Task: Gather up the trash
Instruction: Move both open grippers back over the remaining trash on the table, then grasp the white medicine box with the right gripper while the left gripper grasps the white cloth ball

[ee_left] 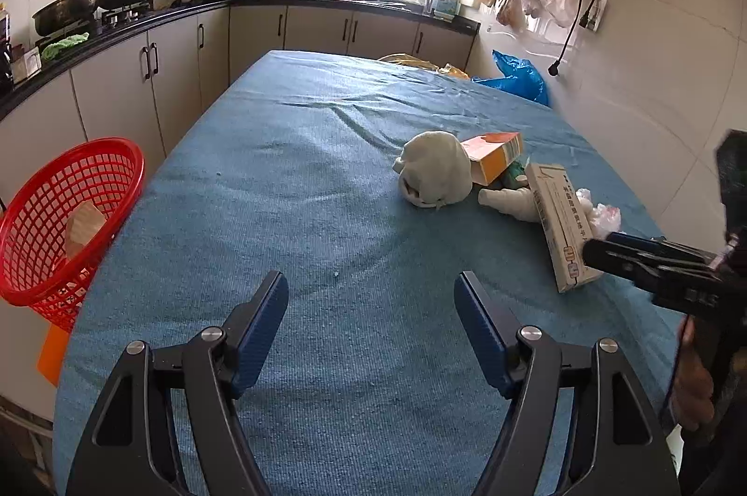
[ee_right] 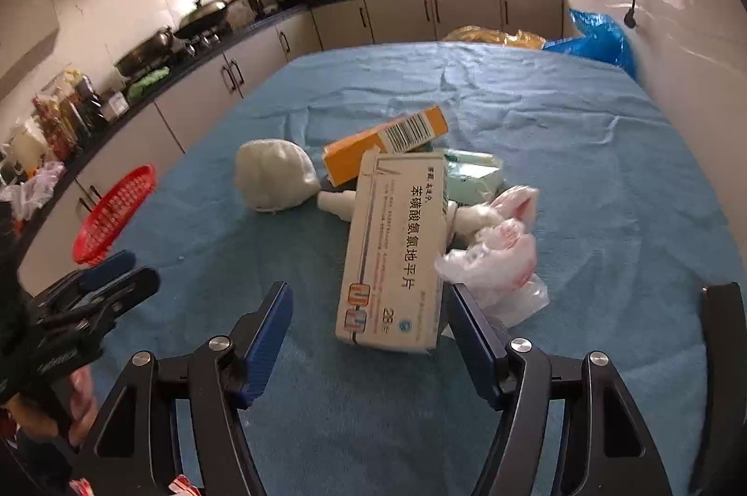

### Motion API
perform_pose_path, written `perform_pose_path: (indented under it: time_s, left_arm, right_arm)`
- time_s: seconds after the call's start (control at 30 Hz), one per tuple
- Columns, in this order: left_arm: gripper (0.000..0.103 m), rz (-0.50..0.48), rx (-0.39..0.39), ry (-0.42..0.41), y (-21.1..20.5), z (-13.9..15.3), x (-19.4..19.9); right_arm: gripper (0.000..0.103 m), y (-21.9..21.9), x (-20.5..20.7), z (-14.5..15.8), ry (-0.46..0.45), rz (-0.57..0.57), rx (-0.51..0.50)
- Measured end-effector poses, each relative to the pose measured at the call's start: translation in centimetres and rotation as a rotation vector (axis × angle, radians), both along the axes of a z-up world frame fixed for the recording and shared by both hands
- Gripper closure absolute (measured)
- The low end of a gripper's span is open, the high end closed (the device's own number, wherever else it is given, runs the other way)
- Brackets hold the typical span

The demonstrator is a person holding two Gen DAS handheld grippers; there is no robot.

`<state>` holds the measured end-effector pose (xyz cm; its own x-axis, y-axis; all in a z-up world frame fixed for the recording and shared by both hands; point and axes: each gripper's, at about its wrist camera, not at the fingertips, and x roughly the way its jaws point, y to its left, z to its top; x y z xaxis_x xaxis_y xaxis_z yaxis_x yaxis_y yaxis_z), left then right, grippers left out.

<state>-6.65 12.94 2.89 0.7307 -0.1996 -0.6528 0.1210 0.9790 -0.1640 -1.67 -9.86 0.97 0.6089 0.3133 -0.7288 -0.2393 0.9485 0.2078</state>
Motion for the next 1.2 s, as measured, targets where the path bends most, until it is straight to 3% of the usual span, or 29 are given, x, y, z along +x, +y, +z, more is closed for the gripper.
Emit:
perform_pose_path:
  time_s: [0.2, 0.23, 0.4, 0.53, 0.73, 0.93, 0.97, 1.03, 1.2]
  left_arm:
    - [0.031, -0.007, -0.023, 0.029, 0.0, 0.3, 0.7]
    - [0.031, -0.011, -0.03, 0.033, -0.1, 0.6, 0.9]
    - [0.021, -0.023, -0.047, 0.033, -1.1, 2.3, 2.1]
    - [0.019, 0.0, -0.048, 0.044, -2.2, 2.9, 4.0]
    - [0.019, 0.036, -0.073, 0.118, -4.0, 2.0, 8.7]
    - [0.02, 0.049, -0.005, 0.167, -6.0, 0.3, 12.9]
    - [0.021, 0.043, 0.0, 0.175, -6.3, -0.2, 13.3]
    - [0.046, 0.033, 0.022, 0.194, -6.8, -1.1, 13.9]
    - [0.062, -0.005, 0.025, 0.159, -6.9, -1.2, 12.9]
  right_arm:
    - [0.033, 0.2, 2.5, -1.5, 0.058, -0.041, -0.04]
    - [0.047, 0.1, 2.6, -1.7, 0.063, -0.036, -0.028]
    - [0.047, -0.8, 1.8, -1.3, 0.021, -0.007, 0.047]
    - [0.047, -2.1, 0.8, -0.3, -0.042, -0.006, 0.141]
    - [0.047, -3.4, -0.2, 0.8, -0.095, -0.036, 0.216]
    - [0.047, -3.4, -0.6, 1.3, -0.113, -0.026, 0.241]
    - [0.047, -3.4, -0.7, 1.3, -0.116, -0.025, 0.241]
    - [0.047, -3.2, -0.8, 1.4, -0.118, -0.019, 0.243]
    - [0.047, -3.2, -0.6, 1.2, -0.122, -0.009, 0.227]
